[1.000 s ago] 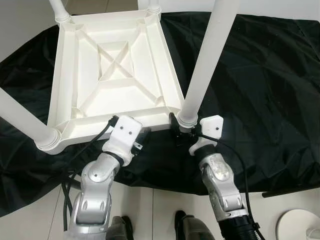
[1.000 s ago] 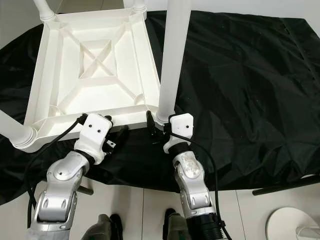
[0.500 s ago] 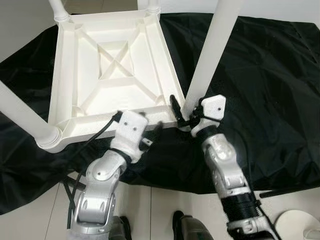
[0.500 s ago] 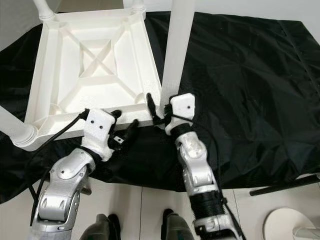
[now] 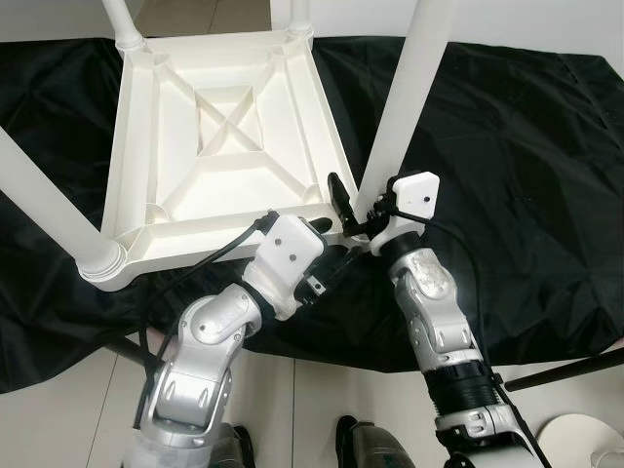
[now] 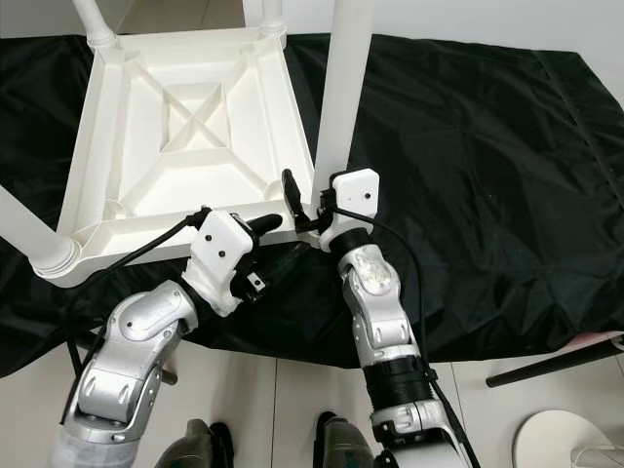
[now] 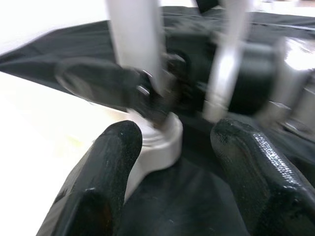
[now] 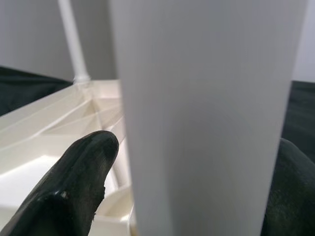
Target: Building children table
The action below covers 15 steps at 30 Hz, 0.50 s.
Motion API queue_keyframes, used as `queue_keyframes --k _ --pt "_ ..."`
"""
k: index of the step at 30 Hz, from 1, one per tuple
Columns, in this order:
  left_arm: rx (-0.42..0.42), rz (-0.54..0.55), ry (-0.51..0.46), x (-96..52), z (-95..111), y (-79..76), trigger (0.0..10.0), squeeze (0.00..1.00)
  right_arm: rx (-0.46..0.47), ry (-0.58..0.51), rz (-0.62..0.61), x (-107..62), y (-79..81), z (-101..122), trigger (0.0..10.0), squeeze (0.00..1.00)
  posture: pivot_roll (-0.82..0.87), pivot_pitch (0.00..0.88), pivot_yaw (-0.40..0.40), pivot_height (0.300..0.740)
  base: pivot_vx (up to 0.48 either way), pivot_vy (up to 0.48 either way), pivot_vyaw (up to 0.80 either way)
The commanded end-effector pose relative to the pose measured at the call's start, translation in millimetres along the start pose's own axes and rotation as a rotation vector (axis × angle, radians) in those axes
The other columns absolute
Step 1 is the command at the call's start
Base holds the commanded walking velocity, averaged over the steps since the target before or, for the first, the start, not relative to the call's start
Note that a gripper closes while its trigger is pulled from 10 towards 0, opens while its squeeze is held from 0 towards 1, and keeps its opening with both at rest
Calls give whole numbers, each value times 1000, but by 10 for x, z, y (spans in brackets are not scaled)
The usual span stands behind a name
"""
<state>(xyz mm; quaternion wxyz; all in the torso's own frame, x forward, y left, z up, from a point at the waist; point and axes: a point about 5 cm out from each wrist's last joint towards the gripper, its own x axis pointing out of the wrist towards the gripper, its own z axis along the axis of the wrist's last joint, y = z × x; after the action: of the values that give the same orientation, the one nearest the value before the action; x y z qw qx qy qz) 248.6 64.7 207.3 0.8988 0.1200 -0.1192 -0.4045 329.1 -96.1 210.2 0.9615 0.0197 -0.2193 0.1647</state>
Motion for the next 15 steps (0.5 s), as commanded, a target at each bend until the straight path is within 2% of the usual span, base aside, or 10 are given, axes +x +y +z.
queue_keyframes --k 1,3,8,12,15 --pt "-2 54 8 3 -24 7 10000 0 27 -8 -39 21 -37 -1 10000 0 -68 139 18 740 0 0 0" --pt "4 53 13 11 -34 0 10000 0 14 -18 -105 47 -75 17 10000 0 -67 137 20 740 0 0 0" --pt "8 52 19 21 -43 -2 10000 0 26 -17 -155 28 -78 18 10000 0 -64 136 19 740 0 0 0" --pt "9 64 31 35 -59 11 10000 0 43 -2 -155 -29 -37 -18 10000 0 -60 136 21 740 0 0 0" --pt "20 77 92 28 -147 17 10000 0 62 52 -47 -68 37 -115 10000 0 -61 139 26 740 0 0 0"
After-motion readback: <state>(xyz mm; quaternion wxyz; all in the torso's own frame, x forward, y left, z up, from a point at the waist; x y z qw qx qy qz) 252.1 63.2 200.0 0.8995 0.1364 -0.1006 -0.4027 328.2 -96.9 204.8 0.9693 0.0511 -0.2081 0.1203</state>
